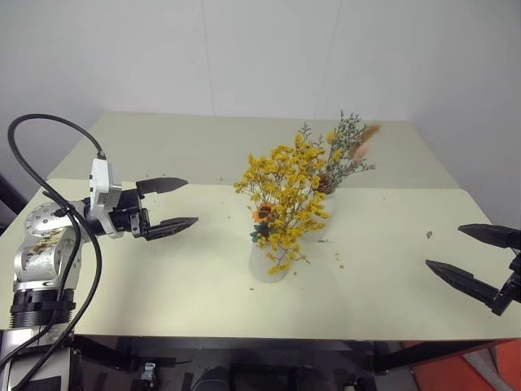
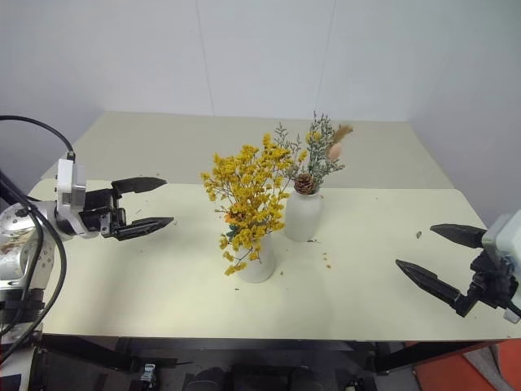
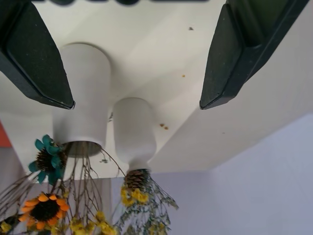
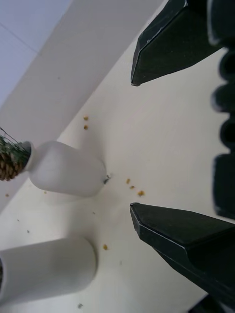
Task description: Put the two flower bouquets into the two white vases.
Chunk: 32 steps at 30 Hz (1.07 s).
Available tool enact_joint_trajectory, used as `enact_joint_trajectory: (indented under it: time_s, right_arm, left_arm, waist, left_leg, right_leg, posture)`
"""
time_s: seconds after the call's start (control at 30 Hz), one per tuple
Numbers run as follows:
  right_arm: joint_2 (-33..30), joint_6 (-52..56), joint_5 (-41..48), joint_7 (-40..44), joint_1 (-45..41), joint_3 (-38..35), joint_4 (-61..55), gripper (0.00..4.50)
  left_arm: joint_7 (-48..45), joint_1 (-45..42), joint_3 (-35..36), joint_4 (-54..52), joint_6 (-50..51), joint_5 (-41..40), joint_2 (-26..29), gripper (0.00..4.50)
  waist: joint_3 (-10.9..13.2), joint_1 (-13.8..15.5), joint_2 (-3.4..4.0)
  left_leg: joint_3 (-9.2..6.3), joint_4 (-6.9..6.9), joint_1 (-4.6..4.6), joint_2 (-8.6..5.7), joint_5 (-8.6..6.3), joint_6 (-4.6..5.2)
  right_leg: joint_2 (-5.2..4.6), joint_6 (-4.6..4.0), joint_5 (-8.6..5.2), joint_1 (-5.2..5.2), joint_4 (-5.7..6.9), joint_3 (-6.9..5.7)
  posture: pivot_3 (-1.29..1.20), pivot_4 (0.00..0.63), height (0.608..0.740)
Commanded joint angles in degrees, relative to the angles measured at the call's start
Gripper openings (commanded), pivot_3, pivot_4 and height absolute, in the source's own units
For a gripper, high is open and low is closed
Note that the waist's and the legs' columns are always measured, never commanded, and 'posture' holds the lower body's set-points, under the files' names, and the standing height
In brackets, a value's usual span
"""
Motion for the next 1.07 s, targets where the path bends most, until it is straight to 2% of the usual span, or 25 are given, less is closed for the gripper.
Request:
enact_joint_trajectory:
  time_s: [0.03, 0.33, 0.57, 0.7, 0.87, 1.07]
  right_arm:
    - [-0.4, -3.3, -2.1, 1.3, -0.1, 1.1, 1.0, 4.50]
    - [-1.2, -5.1, -3.1, 1.0, -4.6, 6.6, 2.3, 4.50]
    - [-3.4, -2.8, -0.4, 4.8, -4.9, 5.5, 2.2, 4.50]
    - [-3.6, -1.6, 0.1, 5.2, -4.7, 5.0, 2.5, 4.50]
    - [-3.4, -1.4, 2.0, 6.9, -4.4, 5.3, 0.9, 4.50]
    - [-1.2, -1.7, 3.5, 6.9, -2.3, 3.8, -2.0, 4.50]
  left_arm:
    - [1.8, 2.2, 2.4, -4.1, 1.8, -1.7, 1.6, 4.45]
    - [11.6, 5.0, 5.6, -9.5, 4.7, -4.2, -1.3, 4.45]
    - [3.4, 9.6, 7.3, -10.9, 9.7, -8.6, 5.5, 4.45]
    - [0.8, 11.8, 8.2, -10.9, 10.1, -10.0, 7.2, 4.45]
    - [-0.5, 8.1, 7.4, -8.8, 12.6, -11.9, 8.0, 4.45]
    - [-1.5, 5.4, 6.1, -5.9, 11.4, -10.0, 8.2, 4.45]
  waist:
    - [0.0, -0.1, 0.00]
    - [0.0, -0.1, 0.01]
    - [0.0, -0.4, 0.01]
    - [0.0, -0.4, 0.01]
    - [0.0, 0.1, 0.01]
    - [0.0, 0.1, 0.01]
  left_leg:
    - [0.00, -0.01, -0.01, 0.00, 0.00, 0.00]
    - [0.00, 0.00, 0.00, -0.01, 0.00, 0.00]
    - [0.01, -0.02, -0.02, 0.00, 0.00, 0.00]
    - [0.04, -0.02, 0.02, 0.03, 0.00, -0.01]
    - [0.03, -0.02, -0.02, 0.03, -0.01, -0.01]
    - [0.04, -0.02, 0.00, 0.03, -0.01, -0.01]
  right_leg:
    - [0.00, 0.00, 0.00, -0.02, 0.01, 0.00]
    - [-0.01, -0.02, -0.01, -0.01, 0.01, 0.00]
    - [0.00, -0.08, -0.05, -0.04, 0.00, -0.01]
    - [-0.01, -0.18, -0.11, -0.04, 0.02, -0.01]
    - [-0.01, -0.18, -0.11, -0.05, -0.01, -0.03]
    - [0.00, -0.17, -0.11, -0.05, 0.02, -0.03]
  posture:
    - [0.00, 0.150, 0.740]
    - [0.00, 0.150, 0.740]
    - [0.00, 0.150, 0.740]
    - [0.00, 0.150, 0.740]
    - [0.00, 0.150, 0.740]
    - [0.00, 0.150, 0.740]
